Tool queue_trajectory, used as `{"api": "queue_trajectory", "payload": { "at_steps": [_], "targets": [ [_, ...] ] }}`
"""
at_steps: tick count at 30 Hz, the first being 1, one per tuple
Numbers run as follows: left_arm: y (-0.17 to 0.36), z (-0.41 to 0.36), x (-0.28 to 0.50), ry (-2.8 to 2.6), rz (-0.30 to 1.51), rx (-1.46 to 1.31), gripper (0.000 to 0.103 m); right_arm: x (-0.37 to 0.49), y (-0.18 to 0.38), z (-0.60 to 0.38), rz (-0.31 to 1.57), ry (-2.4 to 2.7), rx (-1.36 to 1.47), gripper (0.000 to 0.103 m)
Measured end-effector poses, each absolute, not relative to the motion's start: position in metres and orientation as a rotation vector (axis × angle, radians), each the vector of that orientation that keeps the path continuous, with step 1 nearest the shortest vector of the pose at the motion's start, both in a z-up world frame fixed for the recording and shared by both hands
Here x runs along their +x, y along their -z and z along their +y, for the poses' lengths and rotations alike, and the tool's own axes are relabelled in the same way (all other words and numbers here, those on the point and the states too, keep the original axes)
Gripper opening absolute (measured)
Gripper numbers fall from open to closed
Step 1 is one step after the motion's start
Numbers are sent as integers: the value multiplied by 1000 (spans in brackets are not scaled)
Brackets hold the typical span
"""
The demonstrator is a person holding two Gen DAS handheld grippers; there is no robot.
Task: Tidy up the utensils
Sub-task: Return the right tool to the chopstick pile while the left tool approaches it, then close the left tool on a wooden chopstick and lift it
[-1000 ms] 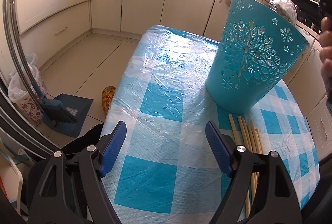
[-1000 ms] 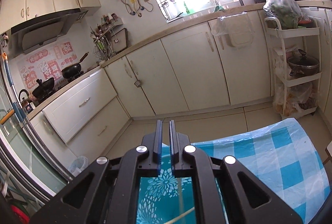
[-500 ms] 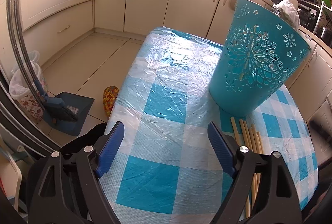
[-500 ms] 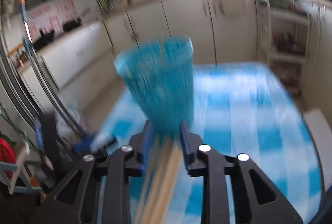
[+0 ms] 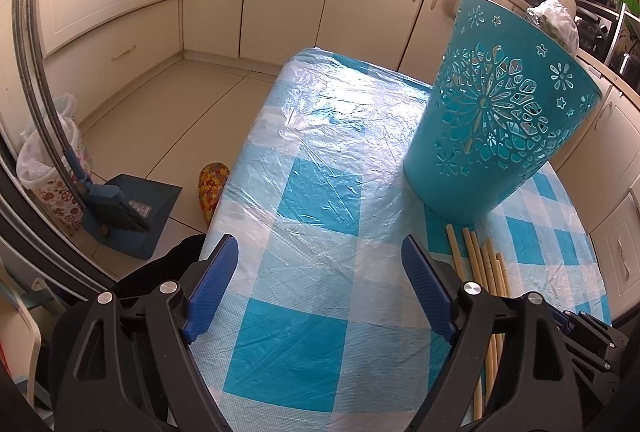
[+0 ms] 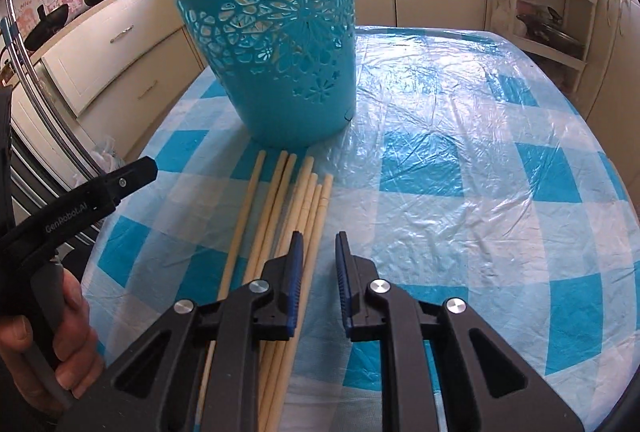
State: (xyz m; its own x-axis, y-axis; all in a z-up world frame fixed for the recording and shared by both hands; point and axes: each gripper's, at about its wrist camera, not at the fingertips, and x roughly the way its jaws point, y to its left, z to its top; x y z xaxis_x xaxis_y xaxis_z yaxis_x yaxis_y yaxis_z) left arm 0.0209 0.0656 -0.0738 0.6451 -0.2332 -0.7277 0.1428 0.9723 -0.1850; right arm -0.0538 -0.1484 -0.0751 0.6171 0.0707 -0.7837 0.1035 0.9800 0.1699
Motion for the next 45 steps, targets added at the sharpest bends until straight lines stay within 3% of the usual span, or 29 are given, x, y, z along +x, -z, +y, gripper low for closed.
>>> {"api": "queue_trajectory", "payload": {
  "at_steps": [5, 15, 32, 35, 37, 40, 45],
  "targets": [
    [74, 63, 21, 213, 846, -108, 80, -59, 80, -159, 908, 22, 206, 7],
    [70, 31, 14, 313, 869, 24, 80, -61, 80, -166, 914, 7, 129, 7],
    [84, -46, 28, 275, 990, 200, 78, -67, 83, -195, 892, -32, 293, 9],
    [82, -51, 29, 305, 988, 199, 61, -65, 82, -196, 892, -23, 293, 9],
    [80, -54, 28, 340, 984, 207, 36, -61, 82, -197, 892, -15, 292, 9],
    [77, -53, 30, 379, 1000, 213, 18, -57, 83, -199, 892, -11, 293, 9],
    [78, -50, 33, 409, 1029, 225, 16, -55, 83, -199, 892, -13, 305, 9]
  ]
}}
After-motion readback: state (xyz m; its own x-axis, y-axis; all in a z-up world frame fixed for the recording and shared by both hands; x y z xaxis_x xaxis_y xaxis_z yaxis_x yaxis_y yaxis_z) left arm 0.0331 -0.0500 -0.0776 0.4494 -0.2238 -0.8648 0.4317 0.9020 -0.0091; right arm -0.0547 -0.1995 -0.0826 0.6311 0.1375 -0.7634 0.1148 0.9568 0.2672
